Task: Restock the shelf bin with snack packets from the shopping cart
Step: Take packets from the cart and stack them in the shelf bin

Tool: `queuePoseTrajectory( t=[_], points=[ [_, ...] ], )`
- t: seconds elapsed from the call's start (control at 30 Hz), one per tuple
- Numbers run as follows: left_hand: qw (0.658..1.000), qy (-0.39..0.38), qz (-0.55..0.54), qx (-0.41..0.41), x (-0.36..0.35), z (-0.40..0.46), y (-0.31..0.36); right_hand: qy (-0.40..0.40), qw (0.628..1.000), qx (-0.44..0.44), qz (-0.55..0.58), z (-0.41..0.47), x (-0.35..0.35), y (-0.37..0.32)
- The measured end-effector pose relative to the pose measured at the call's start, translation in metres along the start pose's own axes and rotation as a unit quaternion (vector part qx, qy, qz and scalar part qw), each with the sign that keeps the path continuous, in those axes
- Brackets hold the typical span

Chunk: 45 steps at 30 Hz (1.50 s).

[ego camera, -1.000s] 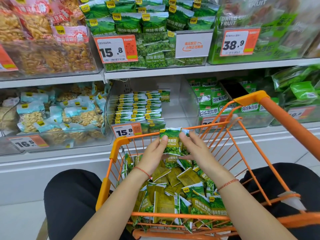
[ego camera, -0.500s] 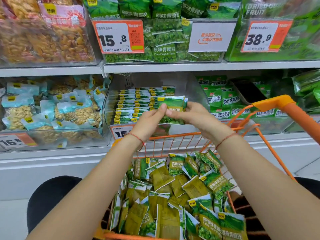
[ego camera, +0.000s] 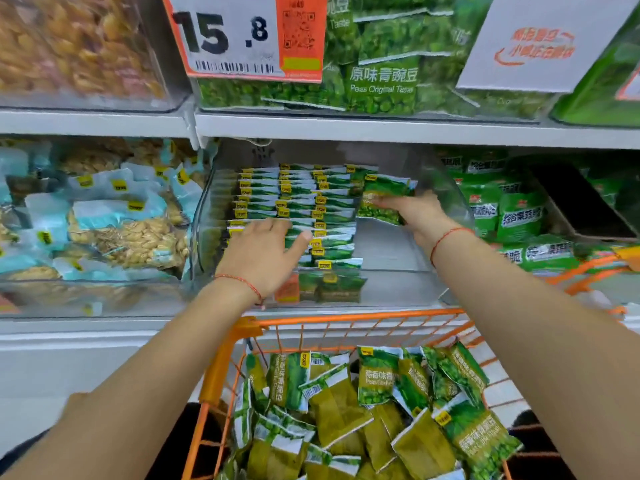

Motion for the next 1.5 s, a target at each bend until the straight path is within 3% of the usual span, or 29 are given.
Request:
queuePoseTrajectory(
  t=[0.6,1.17,1.5],
  points=[
    [0.999,-0.04,0.025,0.005,-0.004,-0.001,0.003,-0.022,0.998,-0.037,-0.045,0.092,-0.045,0.014],
    [0.999,-0.012,0.049,0.0,-0.002,-0.003,0.005,0.087,0.952,0.128,-0.264,0.079,-0.042,0.003],
    [0.999,-0.012,0.042,0.004,-0.002,-0.003,0.005,0.018,0.975,0.05,-0.217,0.088,-0.045,0.02]
  ],
)
Point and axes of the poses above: each hand's wrist, its own z-axis towards the middle knuckle, its own x-axis out of the back of the hand, y = z × x, the point moved 6 cm from there along z, towards the middle knuckle, and after that the axes turned 10 degrees about -z, right-handed, at the moved point
